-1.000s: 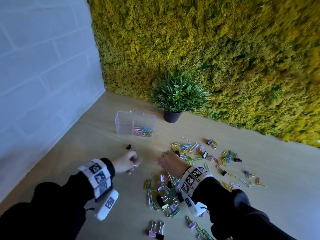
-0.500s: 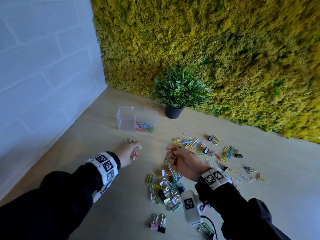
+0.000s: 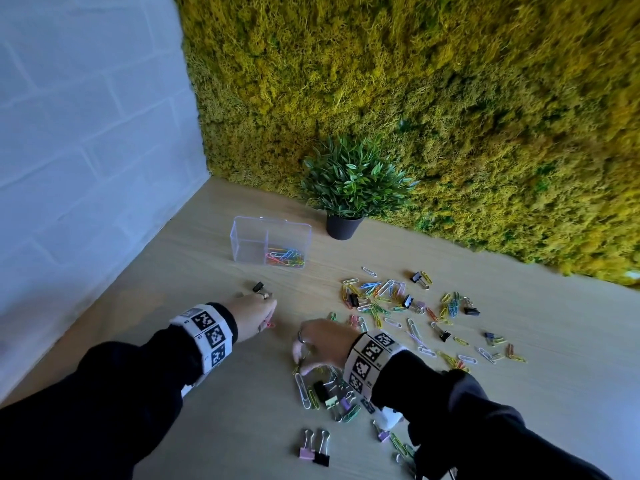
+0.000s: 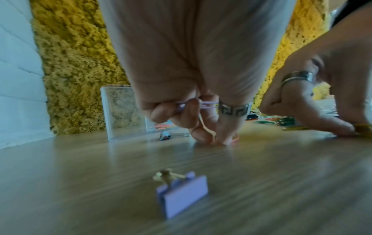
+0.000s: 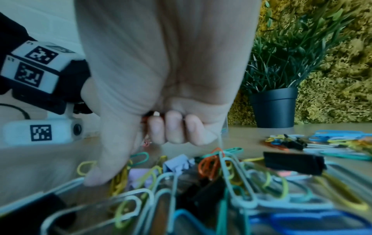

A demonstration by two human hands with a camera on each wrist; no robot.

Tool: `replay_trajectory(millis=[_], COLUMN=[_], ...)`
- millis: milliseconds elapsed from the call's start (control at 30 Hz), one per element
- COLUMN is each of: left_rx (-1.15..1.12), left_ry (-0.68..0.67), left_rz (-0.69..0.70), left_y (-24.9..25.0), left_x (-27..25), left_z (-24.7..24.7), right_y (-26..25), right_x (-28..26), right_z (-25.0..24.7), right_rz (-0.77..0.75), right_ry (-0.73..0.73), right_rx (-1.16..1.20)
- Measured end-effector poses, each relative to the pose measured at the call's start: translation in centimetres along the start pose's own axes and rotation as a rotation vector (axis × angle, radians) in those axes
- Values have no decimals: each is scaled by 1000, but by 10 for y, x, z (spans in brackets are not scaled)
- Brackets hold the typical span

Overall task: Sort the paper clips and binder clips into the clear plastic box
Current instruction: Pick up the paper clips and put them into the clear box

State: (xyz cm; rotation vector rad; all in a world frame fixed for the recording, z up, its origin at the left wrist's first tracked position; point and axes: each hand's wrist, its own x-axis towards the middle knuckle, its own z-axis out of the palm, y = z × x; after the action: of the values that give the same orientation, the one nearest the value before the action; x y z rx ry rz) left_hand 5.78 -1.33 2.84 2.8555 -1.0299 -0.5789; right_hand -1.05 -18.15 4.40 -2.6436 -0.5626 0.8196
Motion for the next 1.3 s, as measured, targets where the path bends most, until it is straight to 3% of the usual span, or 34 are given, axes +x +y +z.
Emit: replay_trajectory(millis=[100, 167, 300, 367, 433, 533, 600, 733, 833, 967, 1033, 1100, 1167, 1233, 1300], left_rx=[-58, -285, -1350, -1669, -1640, -1343, -1058, -378, -221, -76, -111, -317, -774, -1241, -1566], left_ry=[-38, -60, -90, -193, -294, -376, -397, -325, -328, -315, -278, -239, -180, -17, 132], left_rz=[57, 9, -252, -300, -249, -85, 16, 203, 292, 300, 321, 303, 188, 41, -21], left_y=[3, 2, 6, 13, 23, 42, 52, 57, 57, 59, 55, 48, 38, 28, 17], left_x=[-5, -6, -9, -14, -20, -25, -26, -27, -25, -23, -22, -21, -20, -13, -3], left_z=[1, 2, -2, -3, 1, 3, 1, 4, 9, 16, 22, 20, 3, -16, -39], right_y=[1, 5, 28, 37, 40, 45, 48, 47, 47, 43, 38, 36, 36, 33, 25], right_x=[-2, -9, -21, -31, -39, -44, -45, -47, -44, -38, -35, -29, -16, 2, 20], right_z=[5, 5, 2, 1, -1, -4, -4, -7, -8, -21, -32, -44, -59, -76, -95], right_rz=[60, 48, 62, 118, 149, 199, 212, 189, 184, 219, 212, 240, 292, 327, 347], right_ry=[-15, 29, 206, 266, 306, 361, 375, 391, 424, 408, 326, 265, 259, 284, 311], right_rx=[-99, -76, 445, 765, 1166, 1650, 1852, 2049, 2169, 2287, 2254, 2156, 2064, 1995, 1932])
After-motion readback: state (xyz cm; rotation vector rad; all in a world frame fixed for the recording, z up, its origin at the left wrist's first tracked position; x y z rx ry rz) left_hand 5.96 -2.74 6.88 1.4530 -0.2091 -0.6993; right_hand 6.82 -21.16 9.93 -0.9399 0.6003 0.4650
